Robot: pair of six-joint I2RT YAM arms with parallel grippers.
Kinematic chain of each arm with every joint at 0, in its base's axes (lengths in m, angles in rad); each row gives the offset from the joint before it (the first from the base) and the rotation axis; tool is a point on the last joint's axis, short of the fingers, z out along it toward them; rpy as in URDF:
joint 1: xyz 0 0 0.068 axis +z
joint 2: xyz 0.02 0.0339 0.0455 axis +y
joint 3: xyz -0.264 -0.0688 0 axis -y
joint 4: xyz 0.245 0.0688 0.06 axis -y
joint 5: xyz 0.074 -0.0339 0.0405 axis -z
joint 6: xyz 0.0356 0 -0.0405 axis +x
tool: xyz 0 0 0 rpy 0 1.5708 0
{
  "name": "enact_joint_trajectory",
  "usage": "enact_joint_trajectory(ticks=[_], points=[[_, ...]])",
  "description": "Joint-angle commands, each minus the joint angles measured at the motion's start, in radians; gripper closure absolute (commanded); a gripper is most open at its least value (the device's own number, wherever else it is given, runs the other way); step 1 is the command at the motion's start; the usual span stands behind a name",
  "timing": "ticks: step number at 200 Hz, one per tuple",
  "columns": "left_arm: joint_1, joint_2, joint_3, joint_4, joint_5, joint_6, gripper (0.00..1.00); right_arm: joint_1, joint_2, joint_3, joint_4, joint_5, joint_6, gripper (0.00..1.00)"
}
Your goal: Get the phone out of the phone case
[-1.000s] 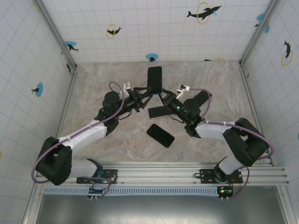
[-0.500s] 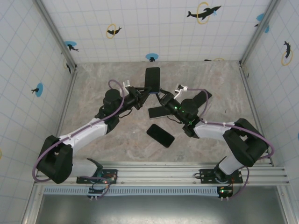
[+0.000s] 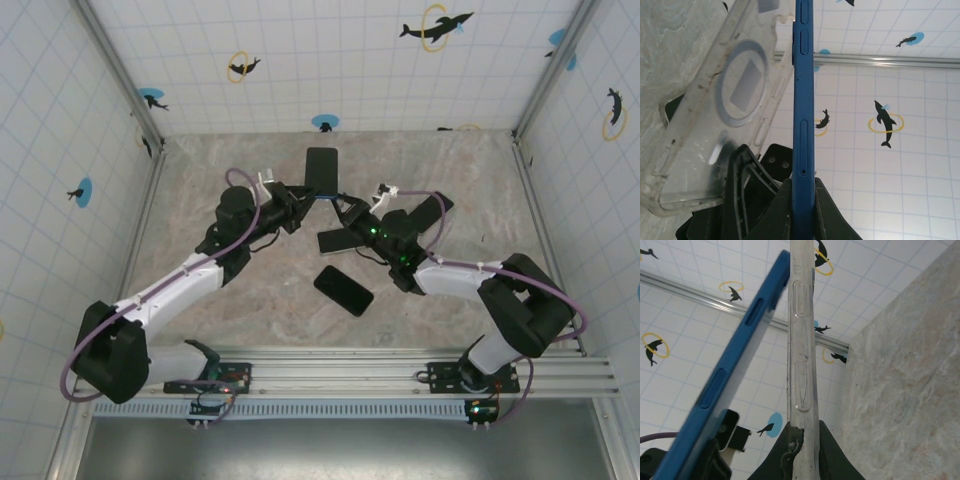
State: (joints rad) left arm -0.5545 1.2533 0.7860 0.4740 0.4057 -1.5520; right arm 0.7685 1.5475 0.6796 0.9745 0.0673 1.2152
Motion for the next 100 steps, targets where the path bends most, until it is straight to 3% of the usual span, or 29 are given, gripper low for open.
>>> enact_joint_trajectory(ticks=[1, 40, 100], points=[[0.019, -0.053, 0.066, -0.002, -0.004, 0.05, 0.98, -0.003, 0.011, 0.029, -0.02, 0.051, 0.013, 1.0], [0.12, -0.046, 0.061, 0.008, 0.123, 0.07, 0.99, -0.021, 0.014, 0.024, -0.022, 0.035, 0.012, 1.0], [0.421, -0.023, -0.064, -0.003, 0.396, 0.272, 0.98, -0.02, 0.02, 0.006, -0.04, 0.009, 0.038, 1.0]])
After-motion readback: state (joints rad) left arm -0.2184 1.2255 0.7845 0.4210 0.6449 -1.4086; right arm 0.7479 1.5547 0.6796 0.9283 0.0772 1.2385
